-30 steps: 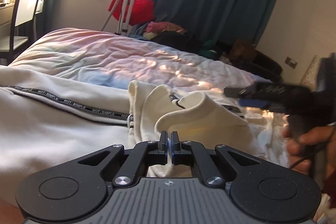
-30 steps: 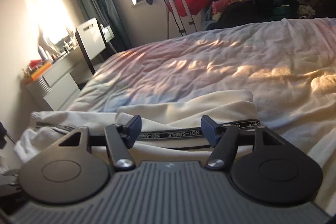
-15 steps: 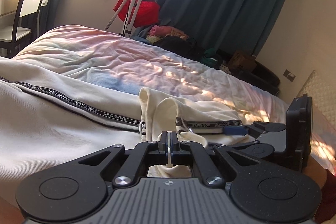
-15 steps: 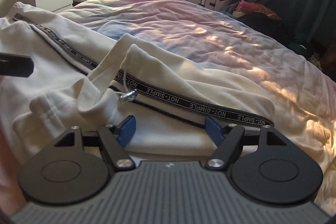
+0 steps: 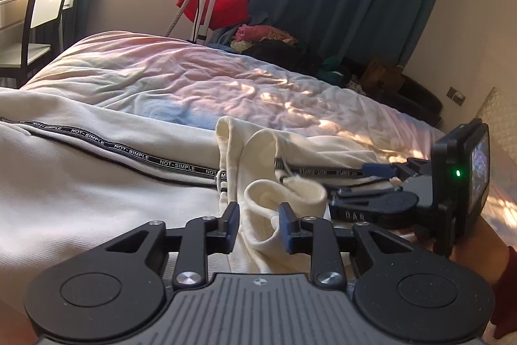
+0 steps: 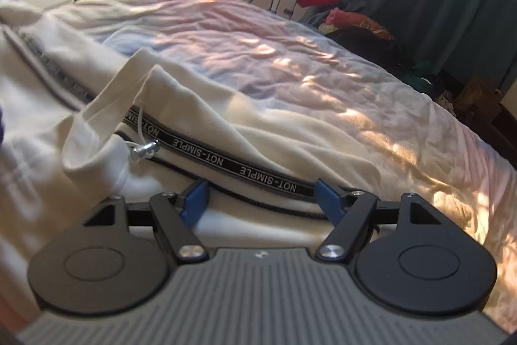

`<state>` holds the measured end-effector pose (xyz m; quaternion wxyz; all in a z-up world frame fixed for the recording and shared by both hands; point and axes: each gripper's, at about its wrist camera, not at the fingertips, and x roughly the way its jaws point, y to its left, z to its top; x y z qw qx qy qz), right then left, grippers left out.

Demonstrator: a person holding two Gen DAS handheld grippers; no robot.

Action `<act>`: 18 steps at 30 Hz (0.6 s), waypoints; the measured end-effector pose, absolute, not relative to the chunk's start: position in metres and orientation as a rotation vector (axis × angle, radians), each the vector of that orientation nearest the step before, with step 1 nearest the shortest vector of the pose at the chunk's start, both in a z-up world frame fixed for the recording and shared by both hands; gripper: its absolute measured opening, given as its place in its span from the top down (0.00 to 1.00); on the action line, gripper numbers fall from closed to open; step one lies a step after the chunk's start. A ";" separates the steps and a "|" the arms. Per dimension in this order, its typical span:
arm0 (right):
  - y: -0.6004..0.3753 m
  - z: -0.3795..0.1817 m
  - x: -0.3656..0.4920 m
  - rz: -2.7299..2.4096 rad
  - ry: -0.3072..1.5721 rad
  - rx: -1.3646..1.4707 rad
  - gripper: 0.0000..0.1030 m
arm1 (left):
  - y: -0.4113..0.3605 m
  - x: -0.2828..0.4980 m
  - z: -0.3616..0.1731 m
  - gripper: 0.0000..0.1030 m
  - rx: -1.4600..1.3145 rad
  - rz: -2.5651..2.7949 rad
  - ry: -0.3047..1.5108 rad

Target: Fold clothes

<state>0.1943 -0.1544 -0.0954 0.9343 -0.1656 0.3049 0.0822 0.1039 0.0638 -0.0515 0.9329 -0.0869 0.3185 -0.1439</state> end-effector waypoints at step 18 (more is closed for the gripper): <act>-0.181 -0.072 0.204 0.319 0.559 -0.029 0.28 | 0.041 0.122 -0.078 0.60 -0.102 -0.289 0.714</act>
